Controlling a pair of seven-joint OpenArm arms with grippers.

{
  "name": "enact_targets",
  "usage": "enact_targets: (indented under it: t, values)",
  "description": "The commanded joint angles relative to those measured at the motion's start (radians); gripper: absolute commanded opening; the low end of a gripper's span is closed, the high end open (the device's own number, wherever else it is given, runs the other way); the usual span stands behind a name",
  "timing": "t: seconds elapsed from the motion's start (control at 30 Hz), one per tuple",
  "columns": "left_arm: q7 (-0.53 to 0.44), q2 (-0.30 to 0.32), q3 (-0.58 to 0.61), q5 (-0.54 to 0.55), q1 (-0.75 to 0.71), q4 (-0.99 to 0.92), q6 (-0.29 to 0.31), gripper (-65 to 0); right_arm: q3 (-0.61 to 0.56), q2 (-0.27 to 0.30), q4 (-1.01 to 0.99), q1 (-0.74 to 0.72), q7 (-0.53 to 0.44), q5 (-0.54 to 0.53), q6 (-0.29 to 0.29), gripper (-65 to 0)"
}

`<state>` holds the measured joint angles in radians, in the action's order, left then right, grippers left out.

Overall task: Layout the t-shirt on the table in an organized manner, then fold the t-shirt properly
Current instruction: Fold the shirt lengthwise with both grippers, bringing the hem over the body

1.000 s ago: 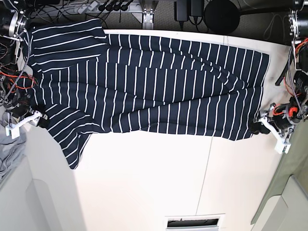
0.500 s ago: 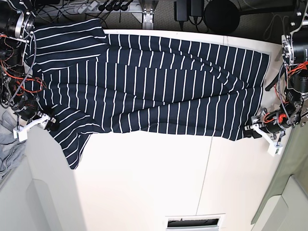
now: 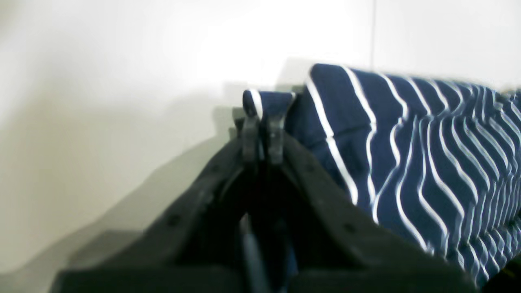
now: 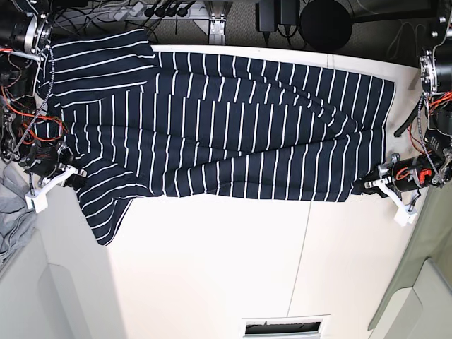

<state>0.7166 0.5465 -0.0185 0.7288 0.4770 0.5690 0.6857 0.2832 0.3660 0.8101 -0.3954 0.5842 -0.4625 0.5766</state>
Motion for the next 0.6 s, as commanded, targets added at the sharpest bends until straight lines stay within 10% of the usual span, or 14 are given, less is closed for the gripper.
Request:
enact_targets:
  t: [0.0,0.37,0.57]
  values:
    - [0.015,0.040,0.007,0.052,0.030,0.035,0.012,-65.0,0.005,0.028,0.049,-0.022,0.009,-0.018,0.003,-65.0]
    - [0.296,0.270,0.059,0.439,-0.171,0.423,0.012,-65.0,0.006,0.169,0.438,0.224,0.192,-0.257,0.003,-65.0]
    - [0.323,0.362,0.059,0.461,-0.325,0.603,0.012,-65.0,0.060,0.204,0.566,0.381,0.191,-0.297,0.004,-65.0]
